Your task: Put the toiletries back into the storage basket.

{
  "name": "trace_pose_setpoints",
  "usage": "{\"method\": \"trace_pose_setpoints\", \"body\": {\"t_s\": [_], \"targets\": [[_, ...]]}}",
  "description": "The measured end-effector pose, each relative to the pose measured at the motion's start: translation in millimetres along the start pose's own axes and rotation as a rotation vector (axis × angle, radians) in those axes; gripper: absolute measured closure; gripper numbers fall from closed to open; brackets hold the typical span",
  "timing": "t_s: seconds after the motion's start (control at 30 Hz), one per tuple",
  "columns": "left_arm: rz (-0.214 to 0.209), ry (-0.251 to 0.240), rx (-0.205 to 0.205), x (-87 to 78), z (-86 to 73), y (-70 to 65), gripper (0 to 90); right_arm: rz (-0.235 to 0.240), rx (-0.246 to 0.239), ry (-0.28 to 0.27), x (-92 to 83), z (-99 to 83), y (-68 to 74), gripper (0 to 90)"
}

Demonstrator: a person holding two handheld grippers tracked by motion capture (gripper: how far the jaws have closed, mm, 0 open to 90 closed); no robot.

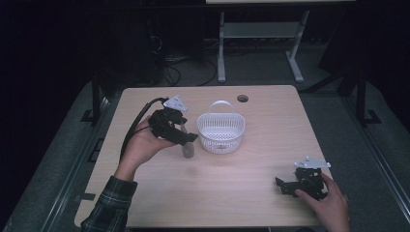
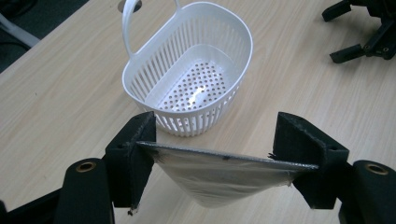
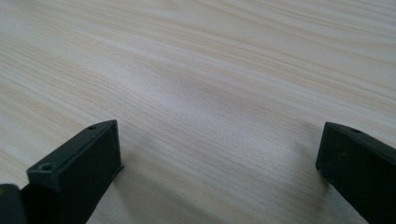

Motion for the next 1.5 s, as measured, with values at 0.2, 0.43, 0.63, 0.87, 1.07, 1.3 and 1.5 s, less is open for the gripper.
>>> {"method": "trace_pose_setpoints", "body": {"t_s": [0.2, 0.43, 0.63, 0.87, 1.07, 1.3, 1.5], "targets": [[0.005, 0.002, -0.002, -3.2, 5.6, 4.3, 29.7, 0.0, 0.0, -0.001, 0.1, 0.1, 0.0, 0.0], [0.001, -0.017, -0.007, -7.2, 13.9, 7.1, 29.7, 0.0, 0.0, 0.0, -0.1, 0.0, 0.0, 0.0], [-0.001, -0.033, -0.015, -9.4, 21.3, 9.1, 29.7, 0.0, 0.001, 0.0, 0.0, 0.0, 0.1, 0.0], [-0.001, -0.048, -0.01, -11.1, 31.9, 11.6, 29.7, 0.0, 0.0, 0.0, -0.1, 0.0, 0.0, 0.0], [0.0, -0.065, -0.008, -12.7, 44.1, 11.4, 29.7, 0.0, 0.001, 0.0, 0.0, 0.1, 0.0, 0.0], [0.002, -0.081, 0.001, -16.1, 57.1, 11.6, 29.7, -0.001, 0.002, -0.001, 0.0, 0.1, 0.0, 0.0], [0.011, -0.092, 0.005, -16.6, 67.3, 14.3, 29.7, 0.0, 0.002, -0.001, 0.0, 0.1, 0.0, 0.0]]}}
Point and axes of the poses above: each handheld gripper's, and its own axes: x roughly forward along the jaws, z roughly out of its top, y roughly to its left, the point moved 10 cm from there along x, roughly forward along the jaws, and after that the axes turned 2 degrees about y, right-handed, at the moved point
